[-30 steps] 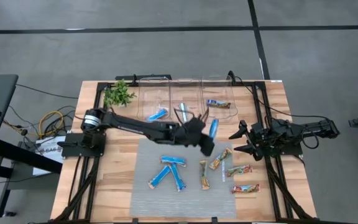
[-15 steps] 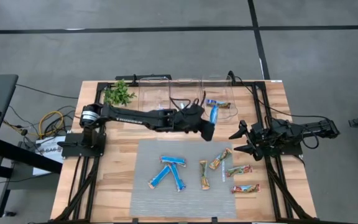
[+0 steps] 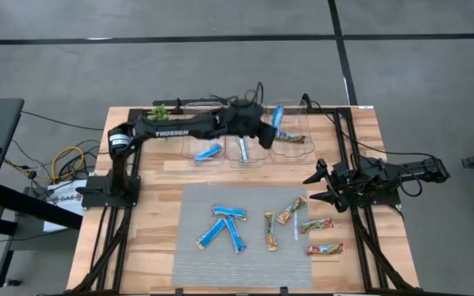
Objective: Pick and place Granola Bars by type
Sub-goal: Put the blue granola bar into the right transparent bin
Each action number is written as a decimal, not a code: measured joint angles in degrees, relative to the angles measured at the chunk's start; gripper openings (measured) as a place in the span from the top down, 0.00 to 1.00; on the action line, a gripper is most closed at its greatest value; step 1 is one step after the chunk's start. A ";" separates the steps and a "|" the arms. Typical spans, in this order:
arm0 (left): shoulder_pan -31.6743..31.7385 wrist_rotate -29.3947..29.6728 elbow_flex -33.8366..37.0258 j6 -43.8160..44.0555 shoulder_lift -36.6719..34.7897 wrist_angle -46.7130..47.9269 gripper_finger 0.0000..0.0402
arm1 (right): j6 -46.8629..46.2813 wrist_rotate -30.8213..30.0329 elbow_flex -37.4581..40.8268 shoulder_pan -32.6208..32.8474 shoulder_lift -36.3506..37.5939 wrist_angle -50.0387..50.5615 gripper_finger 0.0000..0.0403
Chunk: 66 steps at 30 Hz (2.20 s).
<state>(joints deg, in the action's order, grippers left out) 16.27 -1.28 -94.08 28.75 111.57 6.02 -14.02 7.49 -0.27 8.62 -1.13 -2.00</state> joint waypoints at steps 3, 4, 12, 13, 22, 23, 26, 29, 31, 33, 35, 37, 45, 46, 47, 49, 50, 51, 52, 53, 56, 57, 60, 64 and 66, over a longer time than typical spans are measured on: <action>2.48 -3.18 0.00 -1.32 0.00 -0.32 0.85 | 0.01 0.00 0.01 -0.01 0.02 0.00 0.35; 3.08 -4.09 0.00 -1.61 0.00 -0.43 0.85 | 0.00 0.00 0.02 0.00 0.01 0.00 0.35; 4.88 -6.43 0.00 -5.77 0.00 -1.49 0.85 | 0.00 0.00 0.01 0.00 0.01 0.00 0.35; 4.95 -6.43 0.00 -6.37 0.02 -1.52 0.85 | 0.00 0.00 0.00 -0.02 0.01 0.00 0.35; 4.73 -4.18 0.00 -13.85 0.02 -1.60 0.85 | 0.00 0.00 0.00 -0.01 0.00 0.00 0.35; 4.64 -4.16 0.00 -14.81 0.02 -1.59 0.85 | 0.00 0.00 0.01 -0.01 0.02 0.00 0.35; 4.26 -4.07 0.00 -18.18 0.02 -1.55 0.85 | 0.00 0.00 0.00 0.00 0.02 0.00 0.35; 3.95 -4.02 0.00 -22.24 0.04 -1.49 0.85 | 0.01 0.00 0.00 0.00 0.01 0.00 0.35; 3.79 -3.84 -0.10 -23.67 0.04 -1.22 0.85 | 0.00 0.00 0.01 -0.02 0.01 0.00 0.35; 3.77 -3.82 -1.56 -23.82 0.40 1.20 0.85 | 0.00 0.00 0.02 0.00 0.00 0.00 0.35; 3.50 -3.91 -5.75 -25.31 2.79 3.34 0.85 | 0.00 0.00 0.00 -0.02 0.00 0.00 0.35; 3.45 -3.99 -10.44 -27.17 5.32 9.05 0.85 | 0.00 -0.02 0.00 -0.01 0.02 -0.02 0.35; 3.00 -2.78 -26.65 -32.88 14.81 18.66 0.85 | 0.00 -0.13 0.00 -0.02 0.00 -0.07 0.35; 2.84 -2.89 -28.49 -32.95 16.49 20.23 0.85 | 0.01 -0.01 0.00 -0.02 0.01 -0.09 0.35; 2.76 -2.82 -30.36 -32.97 18.04 20.85 0.85 | 0.01 -0.02 0.01 -0.02 0.02 -0.11 0.35; 2.40 -2.81 -34.07 -33.00 21.06 23.26 0.85 | 0.00 0.04 0.00 -0.02 0.02 -0.09 0.35; 2.21 -2.92 -35.97 -33.00 22.45 23.98 0.85 | 0.02 0.02 0.02 -0.02 0.02 -0.09 0.35; 2.01 -2.95 -37.76 -32.98 23.73 25.46 0.85 | 0.00 0.02 0.00 -0.02 0.00 -0.09 0.35; 1.84 -2.99 -39.37 -32.98 25.04 26.49 0.85 | 0.00 0.04 0.00 -0.02 0.02 -0.09 0.35; 1.68 -2.97 -40.73 -32.98 26.08 27.09 0.85 | 0.00 0.02 0.00 -0.02 0.00 -0.09 0.35; 1.09 -3.02 -40.48 -33.22 27.39 27.07 0.85 | 0.00 0.02 0.01 -0.02 0.01 -0.09 0.35; 0.97 -2.92 -40.46 -33.46 27.49 27.59 0.85 | 0.01 0.02 0.00 -0.02 0.01 -0.09 0.35; 0.59 -1.56 -40.63 -34.45 27.75 27.29 0.83 | 0.00 0.02 0.00 -0.02 0.00 -0.09 0.35; 0.59 -0.71 -40.48 -33.73 28.28 28.10 0.78 | 0.00 0.02 0.00 -0.02 0.02 -0.09 0.35; 0.59 -2.17 -40.50 -33.79 28.27 27.95 0.74 | 0.01 0.02 0.00 -0.02 0.01 -0.09 0.35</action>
<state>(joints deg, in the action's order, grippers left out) 16.86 -3.44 -134.58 -5.04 139.84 33.97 -14.01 7.51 -0.27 8.60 -1.11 -2.09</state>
